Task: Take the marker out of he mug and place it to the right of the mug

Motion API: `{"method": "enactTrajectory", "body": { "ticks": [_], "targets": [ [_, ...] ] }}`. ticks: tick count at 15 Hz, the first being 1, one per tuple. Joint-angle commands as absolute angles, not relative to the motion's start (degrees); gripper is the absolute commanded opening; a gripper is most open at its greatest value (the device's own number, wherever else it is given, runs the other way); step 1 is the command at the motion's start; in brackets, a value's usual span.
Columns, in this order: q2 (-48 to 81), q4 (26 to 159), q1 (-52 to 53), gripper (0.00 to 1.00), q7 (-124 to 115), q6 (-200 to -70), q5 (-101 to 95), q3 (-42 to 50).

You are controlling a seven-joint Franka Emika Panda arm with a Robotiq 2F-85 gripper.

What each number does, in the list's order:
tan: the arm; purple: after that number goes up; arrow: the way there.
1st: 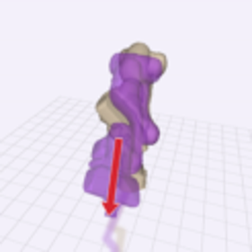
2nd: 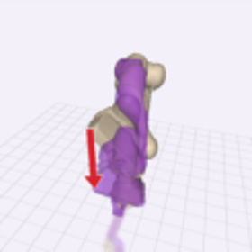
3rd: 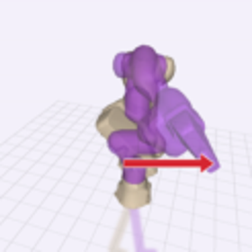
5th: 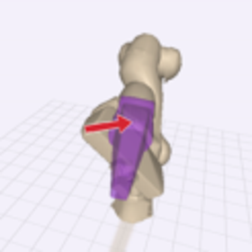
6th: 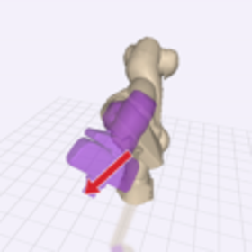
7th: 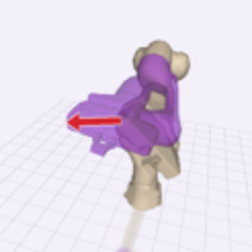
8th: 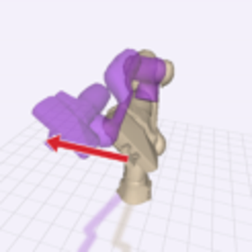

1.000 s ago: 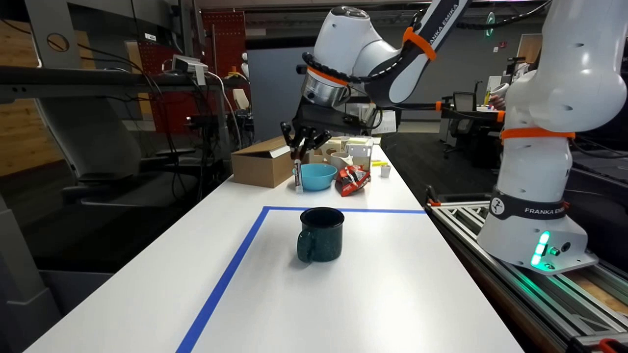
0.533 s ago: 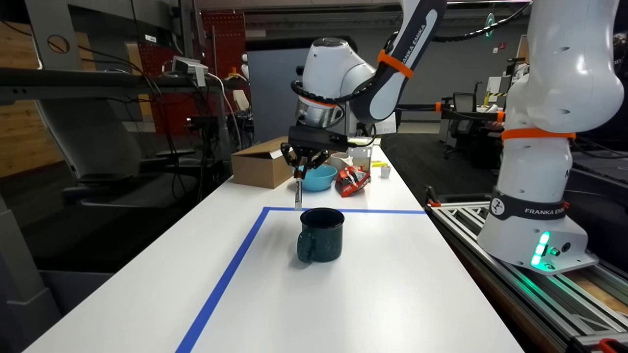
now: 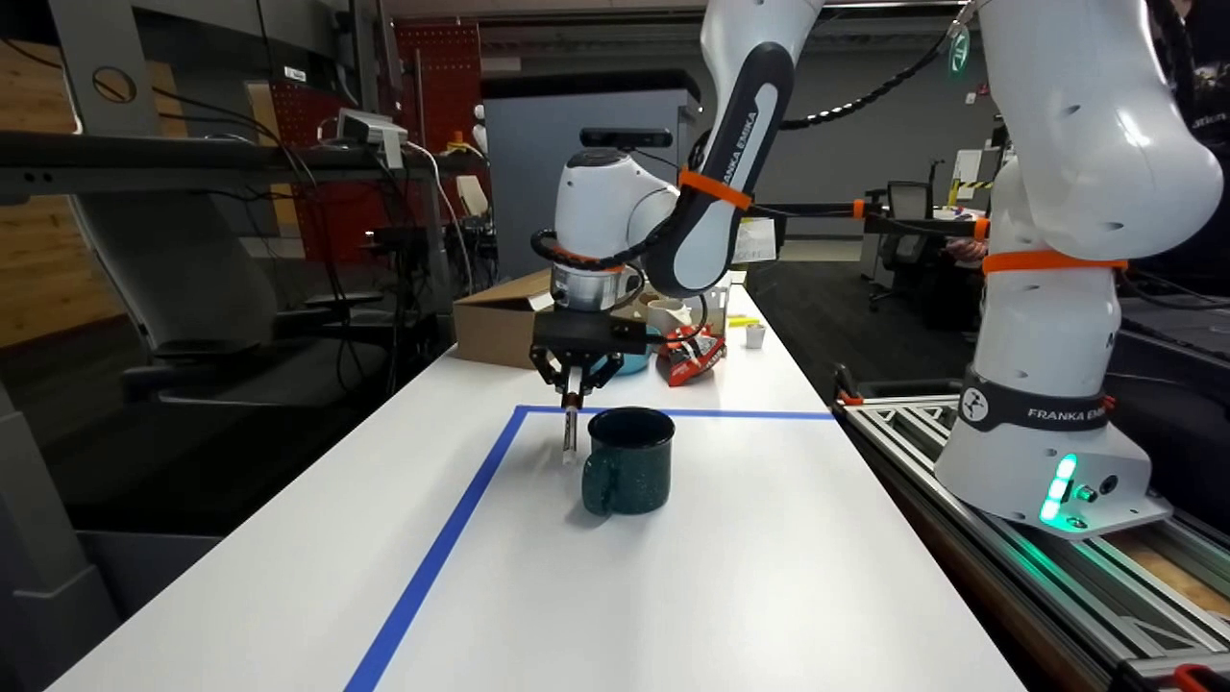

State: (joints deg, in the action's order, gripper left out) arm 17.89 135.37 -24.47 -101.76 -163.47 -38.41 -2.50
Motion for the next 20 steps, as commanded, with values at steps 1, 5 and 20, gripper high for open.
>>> {"method": "enactTrajectory", "body": {
  "ticks": [1,5,20],
  "targets": [
    [20.2,131.3,-20.9,0.45,-104.4,-160.1,-45.0,0.6],
    [14.7,132.9,-15.4,0.68,-110.0,-155.7,-58.4,4.6],
    [-17.0,154.9,-9.2,1.0,-97.5,-150.6,-63.1,4.0]
  ]
}}
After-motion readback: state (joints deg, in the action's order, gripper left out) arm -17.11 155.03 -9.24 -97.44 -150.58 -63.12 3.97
